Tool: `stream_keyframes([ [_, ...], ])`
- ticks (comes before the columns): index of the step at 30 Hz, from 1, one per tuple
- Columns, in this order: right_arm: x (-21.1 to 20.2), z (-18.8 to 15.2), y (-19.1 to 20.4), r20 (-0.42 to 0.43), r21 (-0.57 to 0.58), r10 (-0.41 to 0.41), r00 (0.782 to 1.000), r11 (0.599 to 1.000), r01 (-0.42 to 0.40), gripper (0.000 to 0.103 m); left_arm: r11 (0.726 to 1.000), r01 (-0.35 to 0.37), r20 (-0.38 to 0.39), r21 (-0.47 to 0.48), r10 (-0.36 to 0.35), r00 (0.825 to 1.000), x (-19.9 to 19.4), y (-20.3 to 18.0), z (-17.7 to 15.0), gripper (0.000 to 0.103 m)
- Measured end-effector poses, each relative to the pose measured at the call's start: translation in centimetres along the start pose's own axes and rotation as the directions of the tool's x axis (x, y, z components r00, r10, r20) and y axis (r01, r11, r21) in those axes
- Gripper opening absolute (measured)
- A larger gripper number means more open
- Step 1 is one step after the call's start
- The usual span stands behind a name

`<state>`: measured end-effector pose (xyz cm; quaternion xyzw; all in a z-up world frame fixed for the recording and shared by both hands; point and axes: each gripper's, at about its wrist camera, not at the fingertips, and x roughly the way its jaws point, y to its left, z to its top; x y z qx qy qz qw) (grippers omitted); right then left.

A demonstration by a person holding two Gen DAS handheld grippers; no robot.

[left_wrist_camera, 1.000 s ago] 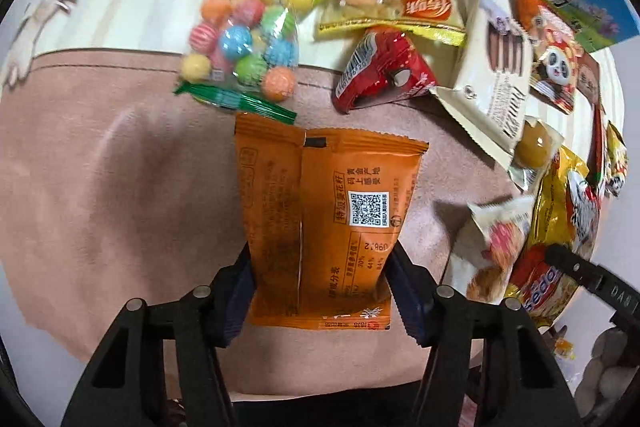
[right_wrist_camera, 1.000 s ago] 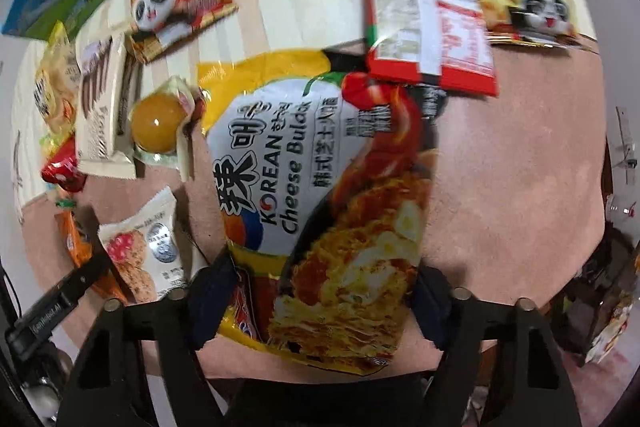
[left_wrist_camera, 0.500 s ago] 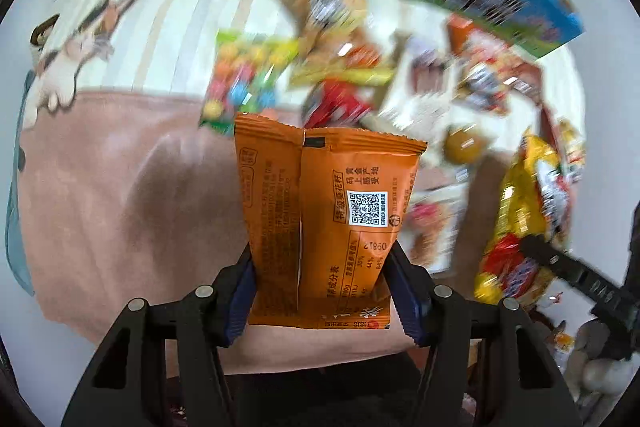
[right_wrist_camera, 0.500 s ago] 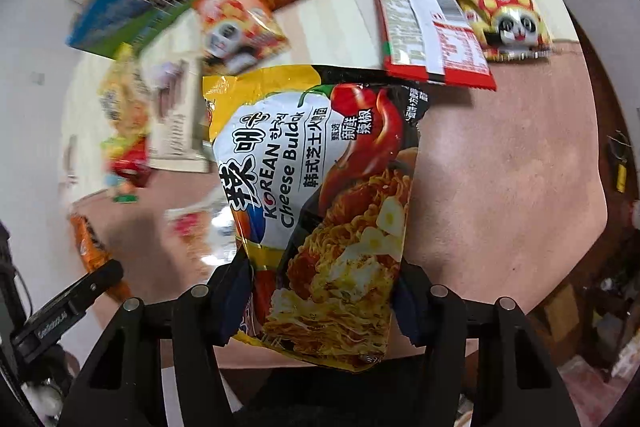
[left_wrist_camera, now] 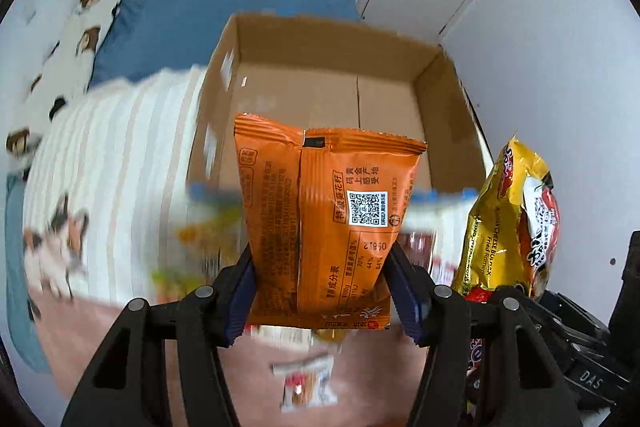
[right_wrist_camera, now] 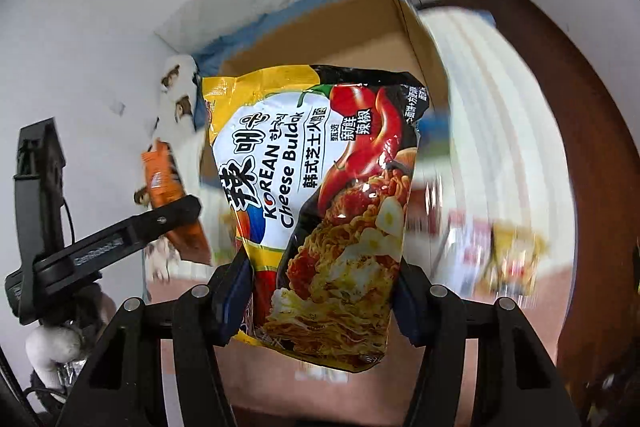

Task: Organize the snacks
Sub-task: 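Carry both packs into the cardboard box and open both tools to release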

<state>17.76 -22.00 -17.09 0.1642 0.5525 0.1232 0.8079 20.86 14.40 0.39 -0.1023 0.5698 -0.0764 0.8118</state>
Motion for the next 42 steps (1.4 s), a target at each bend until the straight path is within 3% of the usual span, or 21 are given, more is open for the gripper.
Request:
stream_keyframes([
  [2,0.7,3.1,0.4,0.014,-0.019,-0.013,1.000,1.000,0.013,0.063,1.000,-0.014,0.007,0.008,0.014,1.000,0.5,0.2,2.3,0.058],
  [8,3.7,7.4,-0.4,-0.003,-0.029,-0.041,0.999,0.999,0.040,0.063,1.000,-0.020,-0.017,-0.020,0.019,1.000,6.2,-0.9,9.1,0.058],
  [13,3.9,9.0,0.9,-0.043,-0.058,-0.076,0.996,0.996,0.073,0.063,0.999,-0.026,-0.075,-0.036,0.023,0.997,15.7,-4.7,15.7,0.058],
  [17,6.9,11.3,0.0,-0.096,-0.084,-0.107,0.990,0.992,0.099,0.063,0.998,-0.030,-0.155,-0.054,0.021,0.988,21.6,-4.3,18.1,0.058],
  [24,11.4,10.8,-0.6,-0.203,-0.126,-0.153,0.967,0.984,0.129,0.063,0.997,-0.050,-0.260,-0.062,0.032,0.965,27.1,-3.1,18.9,0.058],
  [33,13.1,8.3,-1.0,-0.296,-0.123,-0.160,0.941,0.984,0.129,0.066,0.996,-0.072,-0.349,-0.052,0.050,0.936,29.8,-1.8,17.2,0.059],
  [35,12.9,7.6,-1.0,-0.299,-0.135,-0.174,0.938,0.981,0.139,0.079,0.996,-0.080,-0.339,-0.046,0.060,0.939,29.3,-1.7,16.4,0.075],
  [36,12.4,7.1,-0.9,-0.289,-0.141,-0.181,0.940,0.979,0.145,0.094,0.996,-0.075,-0.336,-0.044,0.056,0.940,29.0,-1.5,16.2,0.090],
  [37,11.8,6.5,-0.8,-0.283,-0.144,-0.174,0.943,0.980,0.138,0.098,0.997,-0.067,-0.334,-0.044,0.048,0.941,28.7,-1.3,15.8,0.096],
  [42,8.8,3.5,-0.4,-0.252,-0.177,-0.199,0.947,0.972,0.157,0.098,0.997,-0.051,-0.292,-0.058,0.032,0.956,26.3,-0.9,14.7,0.096],
])
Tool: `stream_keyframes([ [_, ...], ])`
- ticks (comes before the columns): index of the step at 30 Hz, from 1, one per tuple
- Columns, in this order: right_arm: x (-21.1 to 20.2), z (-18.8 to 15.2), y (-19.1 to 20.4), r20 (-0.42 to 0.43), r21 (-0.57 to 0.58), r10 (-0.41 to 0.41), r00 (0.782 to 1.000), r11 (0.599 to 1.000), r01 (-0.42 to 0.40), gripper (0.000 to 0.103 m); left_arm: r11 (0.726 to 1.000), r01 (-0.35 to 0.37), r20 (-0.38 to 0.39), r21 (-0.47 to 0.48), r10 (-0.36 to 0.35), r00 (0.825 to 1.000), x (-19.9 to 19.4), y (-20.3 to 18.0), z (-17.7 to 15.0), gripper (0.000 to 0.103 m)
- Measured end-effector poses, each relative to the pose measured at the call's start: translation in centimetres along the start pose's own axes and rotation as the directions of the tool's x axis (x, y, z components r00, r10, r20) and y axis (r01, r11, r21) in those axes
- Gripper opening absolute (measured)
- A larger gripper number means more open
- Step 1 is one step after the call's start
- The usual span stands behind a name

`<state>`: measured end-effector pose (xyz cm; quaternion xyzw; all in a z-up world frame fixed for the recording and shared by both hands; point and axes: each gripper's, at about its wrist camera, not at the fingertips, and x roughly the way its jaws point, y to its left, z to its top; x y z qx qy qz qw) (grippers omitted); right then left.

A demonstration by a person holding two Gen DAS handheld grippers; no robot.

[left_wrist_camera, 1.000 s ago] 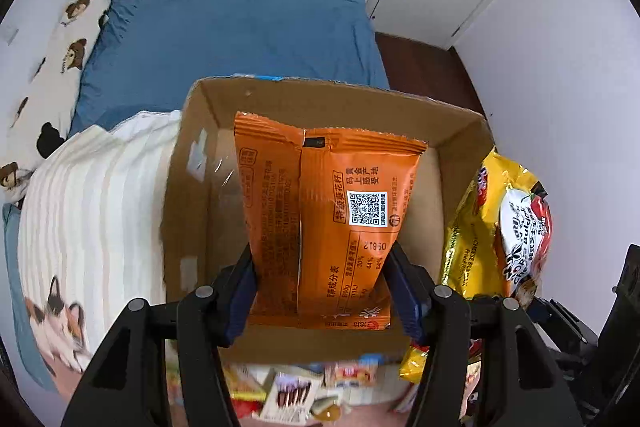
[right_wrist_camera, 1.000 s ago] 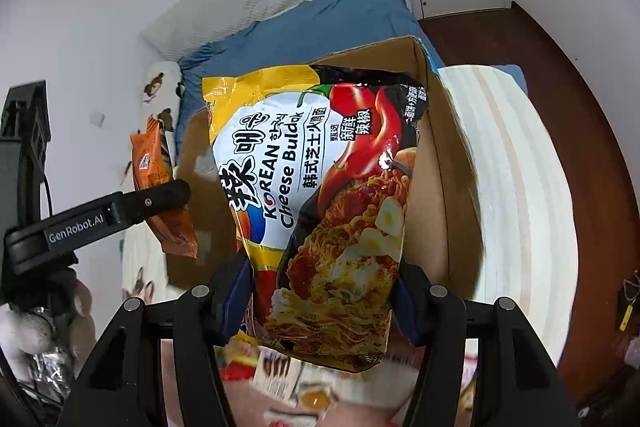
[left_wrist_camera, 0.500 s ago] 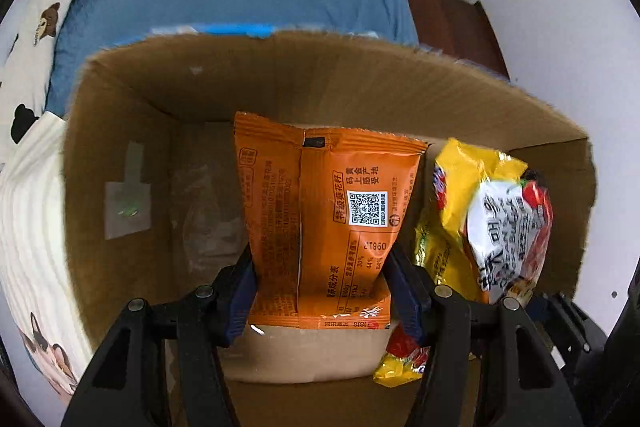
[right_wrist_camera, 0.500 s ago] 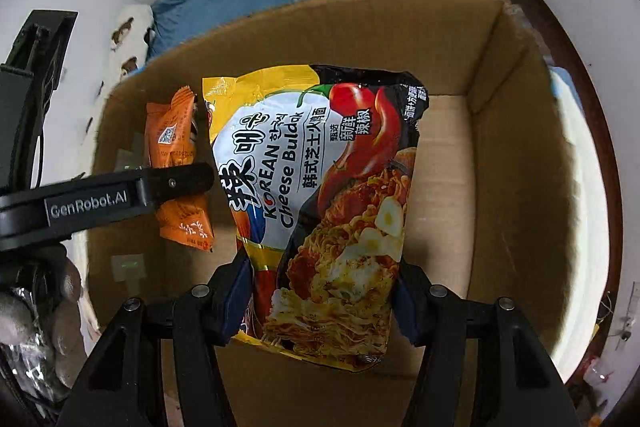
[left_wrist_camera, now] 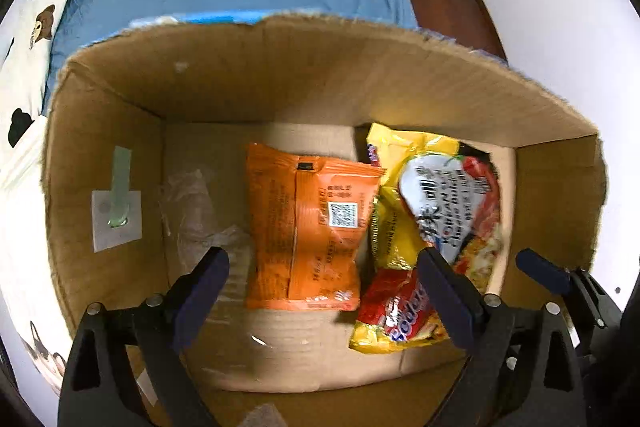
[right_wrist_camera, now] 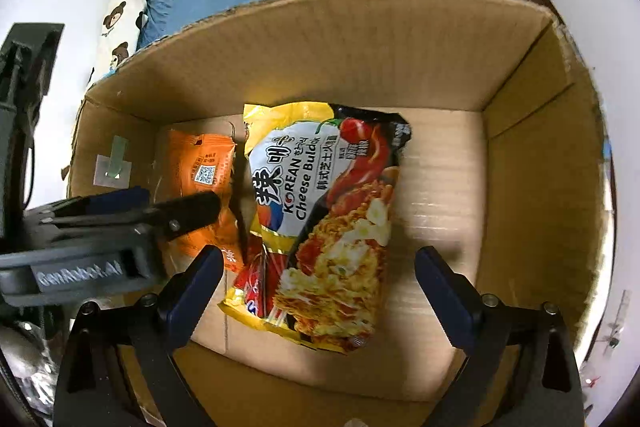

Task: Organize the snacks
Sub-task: 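Carry both packs into the cardboard box and open both tools to release, then grasp the yellow bread pack with left tool while right tool grasps the orange panda chip bag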

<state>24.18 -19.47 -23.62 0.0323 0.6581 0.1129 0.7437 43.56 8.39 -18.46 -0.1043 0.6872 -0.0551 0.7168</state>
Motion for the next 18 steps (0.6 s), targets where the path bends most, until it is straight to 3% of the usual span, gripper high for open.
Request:
stream_keyframes([
  [3,-1.4,-0.5,-0.3,0.029,0.013,0.004,1.000,1.000,-0.004,0.098,1.000,-0.002,0.039,-0.004,0.002,0.999,-2.1,0.0,-2.4,0.096],
  [6,-3.9,-4.4,-0.7,0.082,0.018,-0.010,0.997,1.000,0.009,0.098,1.000,-0.022,0.102,0.005,0.022,0.995,-4.4,-1.1,-3.3,0.096],
  [11,-8.8,-8.9,-1.0,0.179,0.027,-0.036,0.983,0.999,0.032,0.098,0.997,-0.069,0.226,0.023,0.062,0.972,-8.0,-1.8,-6.2,0.096],
  [16,-14.5,-13.3,-0.3,0.253,0.017,-0.052,0.966,0.999,0.050,0.098,0.995,-0.095,0.310,0.029,0.081,0.947,-10.2,-3.4,-6.9,0.096],
  [17,-15.5,-11.4,0.5,0.259,0.017,-0.052,0.964,0.999,0.049,0.098,0.995,-0.098,0.319,0.028,0.084,0.944,-9.9,-3.8,-5.9,0.096],
  [18,-16.5,-12.1,0.6,0.269,0.015,-0.050,0.962,0.999,0.048,0.098,0.995,-0.098,0.326,0.028,0.084,0.942,-9.9,-4.0,-5.3,0.096],
])
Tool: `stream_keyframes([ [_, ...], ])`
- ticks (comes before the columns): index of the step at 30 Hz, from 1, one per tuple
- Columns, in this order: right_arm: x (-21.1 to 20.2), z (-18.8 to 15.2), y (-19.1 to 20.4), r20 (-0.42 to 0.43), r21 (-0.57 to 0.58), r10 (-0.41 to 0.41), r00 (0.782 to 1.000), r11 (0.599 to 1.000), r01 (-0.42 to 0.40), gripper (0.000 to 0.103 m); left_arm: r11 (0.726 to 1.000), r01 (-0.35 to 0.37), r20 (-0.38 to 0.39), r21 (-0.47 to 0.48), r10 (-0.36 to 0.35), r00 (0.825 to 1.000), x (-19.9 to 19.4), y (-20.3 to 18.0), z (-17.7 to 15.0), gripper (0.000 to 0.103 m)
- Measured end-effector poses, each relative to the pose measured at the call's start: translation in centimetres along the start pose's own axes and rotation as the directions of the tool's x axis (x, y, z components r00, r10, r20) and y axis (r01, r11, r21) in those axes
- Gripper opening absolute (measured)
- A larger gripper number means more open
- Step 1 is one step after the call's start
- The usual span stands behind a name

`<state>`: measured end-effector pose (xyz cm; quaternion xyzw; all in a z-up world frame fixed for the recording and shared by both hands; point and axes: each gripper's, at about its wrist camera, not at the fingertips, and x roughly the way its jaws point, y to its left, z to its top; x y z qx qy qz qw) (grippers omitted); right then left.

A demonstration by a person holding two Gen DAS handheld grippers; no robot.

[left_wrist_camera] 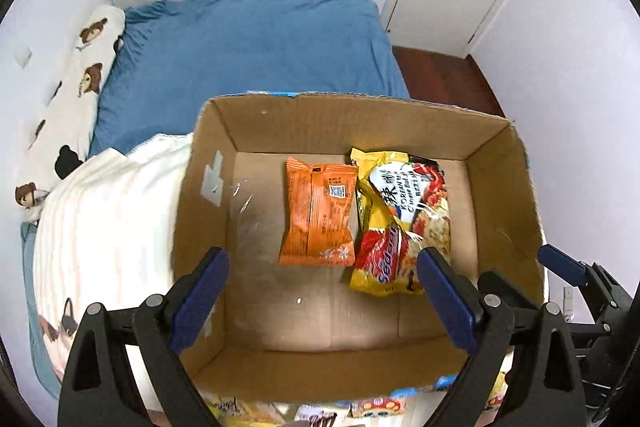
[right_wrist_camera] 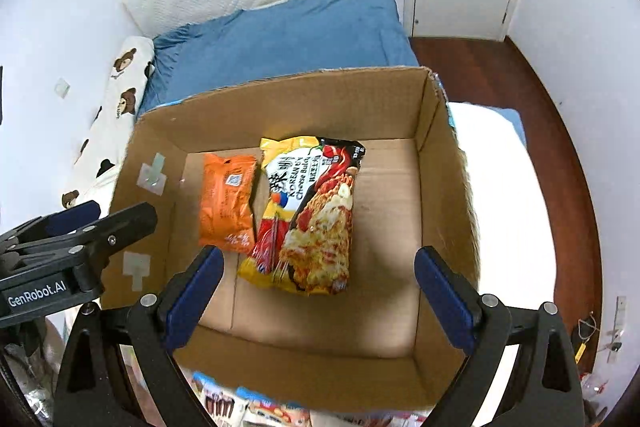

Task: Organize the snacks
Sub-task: 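Grasp the yellow bread pack with left tool while right tool grasps the orange panda chip bag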

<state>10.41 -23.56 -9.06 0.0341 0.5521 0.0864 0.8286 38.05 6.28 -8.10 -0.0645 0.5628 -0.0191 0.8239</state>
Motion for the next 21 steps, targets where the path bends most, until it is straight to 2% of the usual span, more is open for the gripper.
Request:
stream_keyframes([
  [2,-1.4,1.4,0.2,0.016,-0.004,0.001,1.000,1.000,-0.001,0.098,1.000,0.002,0.016,0.000,-0.002,1.000,-1.4,-0.2,-0.8,0.096],
  [5,-4.0,0.9,-0.3,0.040,-0.001,0.009,0.999,1.000,-0.009,0.098,1.000,0.001,0.039,0.001,-0.001,0.999,-3.2,-0.5,-1.8,0.096],
  [6,-5.3,-0.3,-0.4,0.047,0.006,0.019,0.999,1.000,-0.019,0.098,1.000,0.001,0.045,-0.003,0.000,0.999,-3.9,-0.6,-2.1,0.096],
  [8,-4.8,1.4,-0.1,0.048,0.016,0.033,0.998,0.999,-0.034,0.098,1.000,0.002,0.062,-0.016,-0.001,0.998,-5.3,-0.4,-3.5,0.096],
  [9,-5.0,1.1,0.2,0.048,0.020,0.047,0.998,0.999,-0.048,0.098,1.000,0.002,0.065,-0.020,0.000,0.998,-5.7,-0.4,-4.0,0.096],
  [11,-3.6,0.9,-0.1,0.040,0.026,0.064,0.997,0.998,-0.065,0.098,0.999,-0.013,0.071,-0.034,0.015,0.997,-6.8,-0.1,-5.9,0.096],
  [13,-3.7,-1.0,-0.4,0.022,0.032,0.096,0.995,0.995,-0.096,0.098,0.999,-0.020,0.071,-0.049,0.024,0.997,-7.5,0.2,-7.8,0.096],
  [15,-2.1,-2.7,-0.7,-0.008,0.034,0.115,0.993,0.993,-0.114,0.098,0.997,-0.043,0.058,-0.069,0.047,0.997,-7.8,0.8,-10.0,0.096],
  [16,0.3,-3.2,-0.3,-0.026,0.038,0.126,0.992,0.991,-0.125,0.098,0.995,-0.055,0.050,-0.085,0.059,0.997,-7.7,1.2,-11.1,0.096],
  [21,3.2,-7.8,-1.5,-0.091,0.065,0.142,0.986,0.988,-0.137,0.098,0.983,-0.097,-0.037,-0.158,0.092,0.995,-5.7,3.9,-17.1,0.096],
])
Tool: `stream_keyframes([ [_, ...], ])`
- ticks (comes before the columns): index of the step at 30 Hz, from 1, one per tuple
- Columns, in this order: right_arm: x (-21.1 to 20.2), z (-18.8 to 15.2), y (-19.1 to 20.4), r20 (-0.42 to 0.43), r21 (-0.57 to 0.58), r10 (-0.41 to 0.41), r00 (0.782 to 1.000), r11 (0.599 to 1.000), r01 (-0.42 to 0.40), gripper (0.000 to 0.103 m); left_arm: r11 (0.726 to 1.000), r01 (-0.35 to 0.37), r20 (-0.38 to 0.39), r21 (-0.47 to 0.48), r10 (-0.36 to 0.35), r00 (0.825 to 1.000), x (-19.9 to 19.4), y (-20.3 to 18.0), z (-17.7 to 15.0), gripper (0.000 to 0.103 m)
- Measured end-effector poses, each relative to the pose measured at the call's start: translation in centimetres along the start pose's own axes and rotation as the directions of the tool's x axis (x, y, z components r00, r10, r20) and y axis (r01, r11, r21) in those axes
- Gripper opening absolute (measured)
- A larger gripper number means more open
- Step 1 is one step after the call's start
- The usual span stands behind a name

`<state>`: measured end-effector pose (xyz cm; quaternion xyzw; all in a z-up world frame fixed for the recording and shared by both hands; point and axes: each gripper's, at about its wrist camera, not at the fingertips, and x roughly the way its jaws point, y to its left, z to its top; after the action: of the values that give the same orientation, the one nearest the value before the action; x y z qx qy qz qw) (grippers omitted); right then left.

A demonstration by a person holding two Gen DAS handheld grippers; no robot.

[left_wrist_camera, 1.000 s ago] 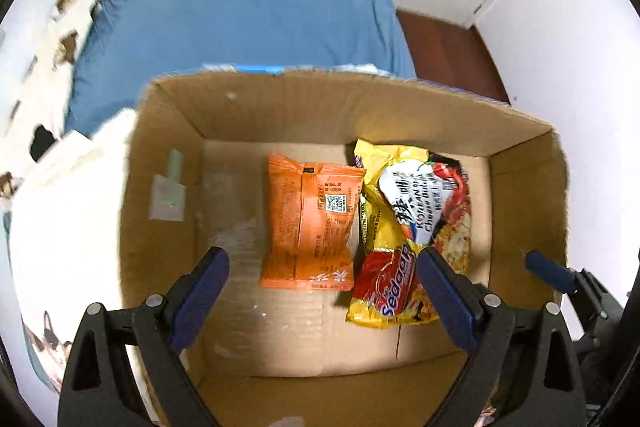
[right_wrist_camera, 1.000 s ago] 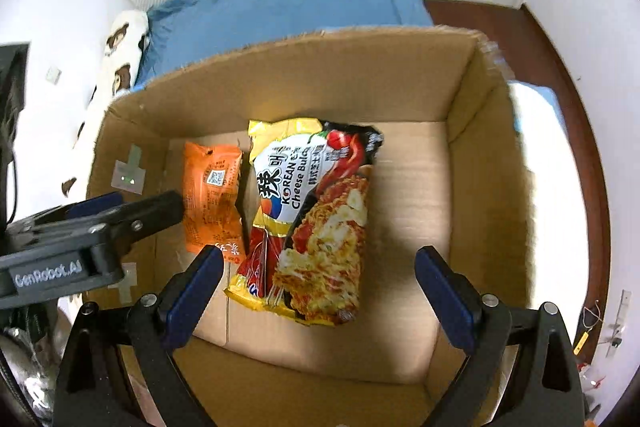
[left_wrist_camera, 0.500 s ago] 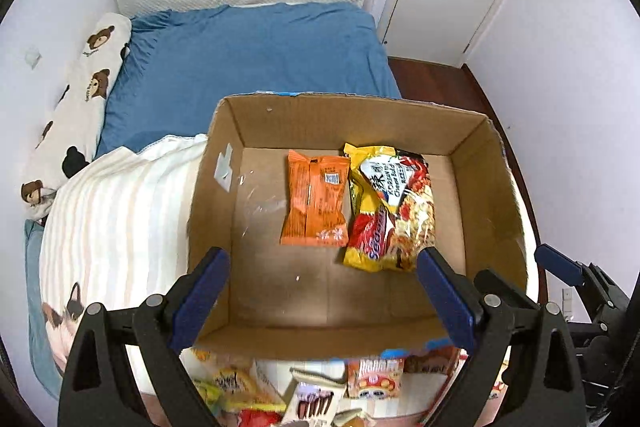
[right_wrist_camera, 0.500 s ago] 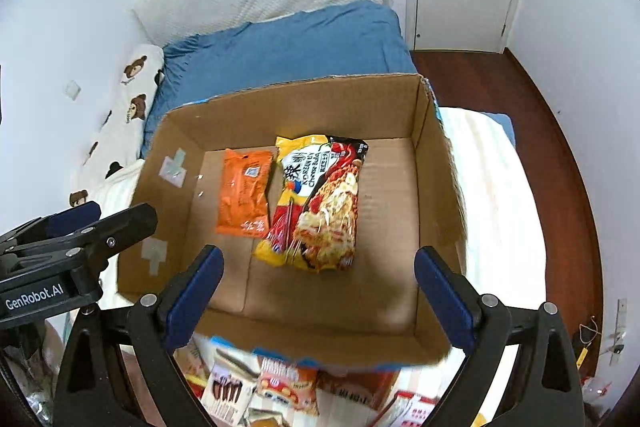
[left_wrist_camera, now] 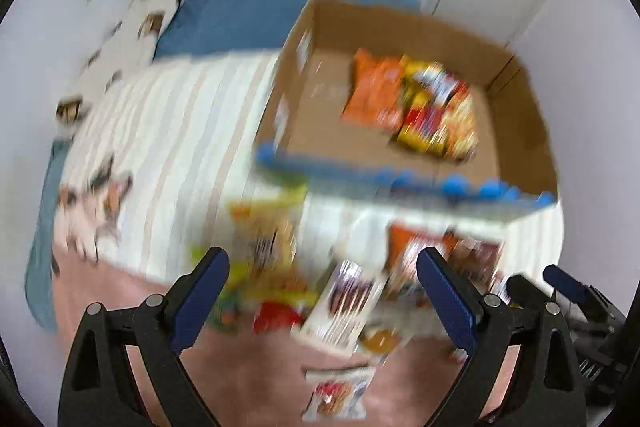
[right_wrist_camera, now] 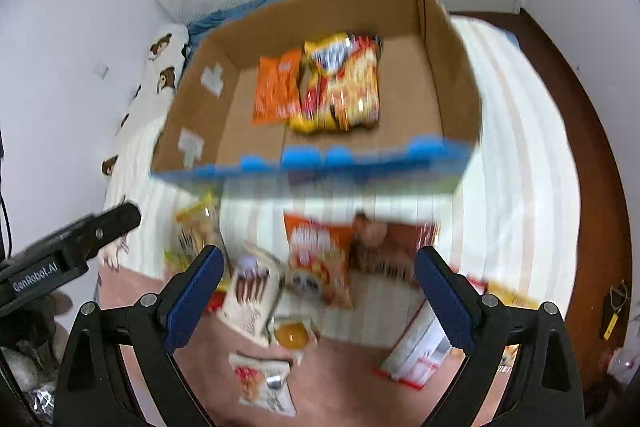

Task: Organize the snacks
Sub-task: 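Grasp the yellow bread pack with left tool while right tool grasps the orange panda chip bag, then lift both packs into the cardboard box and open both tools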

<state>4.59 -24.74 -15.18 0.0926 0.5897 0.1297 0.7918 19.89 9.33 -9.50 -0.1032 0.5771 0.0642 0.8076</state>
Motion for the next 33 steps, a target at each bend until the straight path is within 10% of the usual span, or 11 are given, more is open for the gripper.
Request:
stream_keyframes([
  [13,10.9,-0.7,0.1,-0.095,0.120,-0.078,0.992,0.989,0.089,0.084,0.992,-0.116,-0.173,-0.044,0.106,0.979,8.8,6.2,-3.3,0.096],
  [26,13.8,-0.4,1.0,-0.158,0.158,-0.149,0.976,0.972,0.174,0.055,0.997,0.014,-0.297,-0.072,-0.035,0.954,15.3,6.6,0.8,0.096],
  [33,12.1,-0.9,0.5,-0.207,0.131,-0.136,0.969,0.978,0.165,0.055,1.000,0.025,-0.309,0.011,-0.020,0.951,16.6,5.4,1.1,0.052],
])
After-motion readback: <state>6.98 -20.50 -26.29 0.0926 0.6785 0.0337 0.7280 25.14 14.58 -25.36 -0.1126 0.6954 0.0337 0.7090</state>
